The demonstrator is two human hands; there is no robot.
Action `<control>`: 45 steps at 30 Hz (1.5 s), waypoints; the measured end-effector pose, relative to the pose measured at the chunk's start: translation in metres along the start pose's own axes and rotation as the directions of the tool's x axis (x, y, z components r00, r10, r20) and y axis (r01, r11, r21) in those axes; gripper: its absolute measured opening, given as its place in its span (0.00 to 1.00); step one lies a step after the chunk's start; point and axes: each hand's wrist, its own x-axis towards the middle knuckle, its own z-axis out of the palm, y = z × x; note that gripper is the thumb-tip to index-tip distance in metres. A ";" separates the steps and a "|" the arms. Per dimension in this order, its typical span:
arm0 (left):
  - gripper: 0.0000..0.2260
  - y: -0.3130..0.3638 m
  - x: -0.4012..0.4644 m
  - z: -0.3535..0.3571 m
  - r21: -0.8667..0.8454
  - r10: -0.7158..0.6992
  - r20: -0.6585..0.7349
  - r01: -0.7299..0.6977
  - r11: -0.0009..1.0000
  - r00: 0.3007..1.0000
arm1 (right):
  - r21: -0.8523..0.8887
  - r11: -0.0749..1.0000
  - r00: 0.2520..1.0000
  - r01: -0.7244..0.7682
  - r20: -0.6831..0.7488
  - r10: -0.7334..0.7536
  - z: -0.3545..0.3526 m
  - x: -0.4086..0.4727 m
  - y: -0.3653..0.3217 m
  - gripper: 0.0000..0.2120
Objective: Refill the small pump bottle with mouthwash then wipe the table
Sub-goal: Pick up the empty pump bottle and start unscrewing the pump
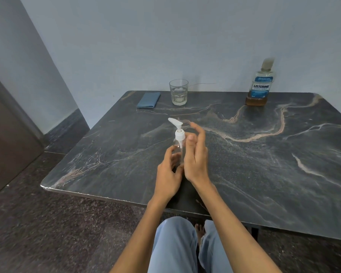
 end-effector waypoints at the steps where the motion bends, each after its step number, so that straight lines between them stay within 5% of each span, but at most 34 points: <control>1: 0.22 0.000 0.000 0.000 -0.001 -0.001 0.001 0.001 1.000 1.000 | 0.018 1.000 1.000 -0.004 0.004 0.004 0.001 -0.001 -0.001 0.17; 24: 0.18 0.004 -0.002 -0.001 -0.012 0.029 -0.013 -0.029 1.000 0.999 | -0.210 0.976 0.995 0.049 -0.074 -0.066 0.014 -0.004 0.004 0.14; 35: 0.20 0.008 -0.003 -0.002 0.011 0.023 -0.023 -0.023 1.000 0.999 | -0.222 0.975 0.996 0.029 -0.074 -0.047 0.014 -0.003 -0.001 0.23; 45: 0.24 0.014 -0.004 -0.003 0.004 0.036 -0.019 -0.036 0.999 0.999 | -0.305 0.952 0.991 0.017 -0.120 -0.056 0.017 -0.001 -0.003 0.17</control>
